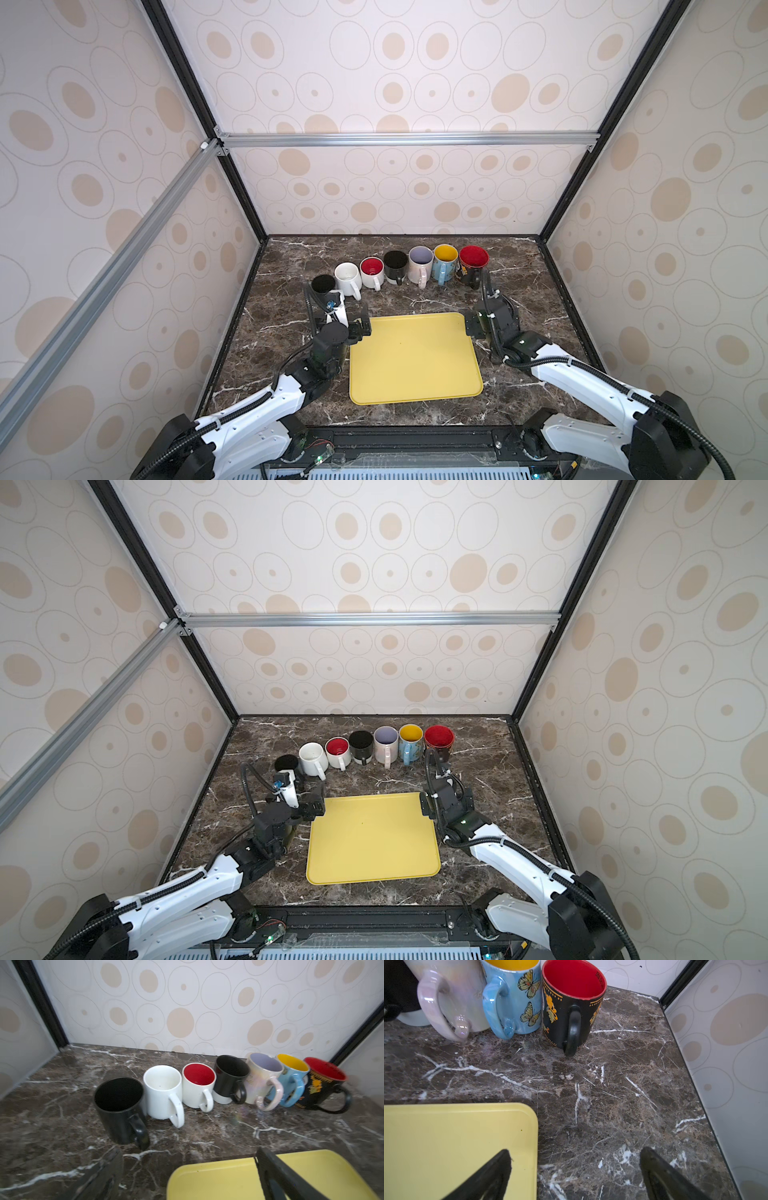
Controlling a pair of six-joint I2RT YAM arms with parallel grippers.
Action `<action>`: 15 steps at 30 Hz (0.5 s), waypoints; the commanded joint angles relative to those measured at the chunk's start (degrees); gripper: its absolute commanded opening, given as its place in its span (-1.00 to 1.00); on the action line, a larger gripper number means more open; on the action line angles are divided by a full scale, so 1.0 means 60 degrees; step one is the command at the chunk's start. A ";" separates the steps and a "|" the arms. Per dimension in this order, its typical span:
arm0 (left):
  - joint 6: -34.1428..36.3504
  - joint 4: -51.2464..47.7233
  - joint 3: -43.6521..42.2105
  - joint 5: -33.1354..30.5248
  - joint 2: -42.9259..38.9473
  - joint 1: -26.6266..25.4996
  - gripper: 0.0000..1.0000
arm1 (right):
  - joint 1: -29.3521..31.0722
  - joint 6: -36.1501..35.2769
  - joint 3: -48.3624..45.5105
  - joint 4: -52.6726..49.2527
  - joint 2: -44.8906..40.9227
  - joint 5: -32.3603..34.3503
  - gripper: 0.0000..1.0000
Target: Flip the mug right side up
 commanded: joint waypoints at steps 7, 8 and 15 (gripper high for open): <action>0.3074 0.3828 -0.0924 -0.1749 0.0568 0.1579 1.00 | -0.0021 -0.1587 -0.0109 0.1134 0.0062 0.0493 0.97; 0.3131 0.4478 -0.1167 -0.1711 0.0661 0.1853 1.00 | -0.0034 -0.1717 -0.0104 0.1160 0.0010 0.0500 0.97; 0.3033 0.5350 -0.1783 -0.0757 0.0865 0.3376 1.00 | -0.0577 -0.1763 -0.0253 0.1248 -0.0982 -0.0099 0.97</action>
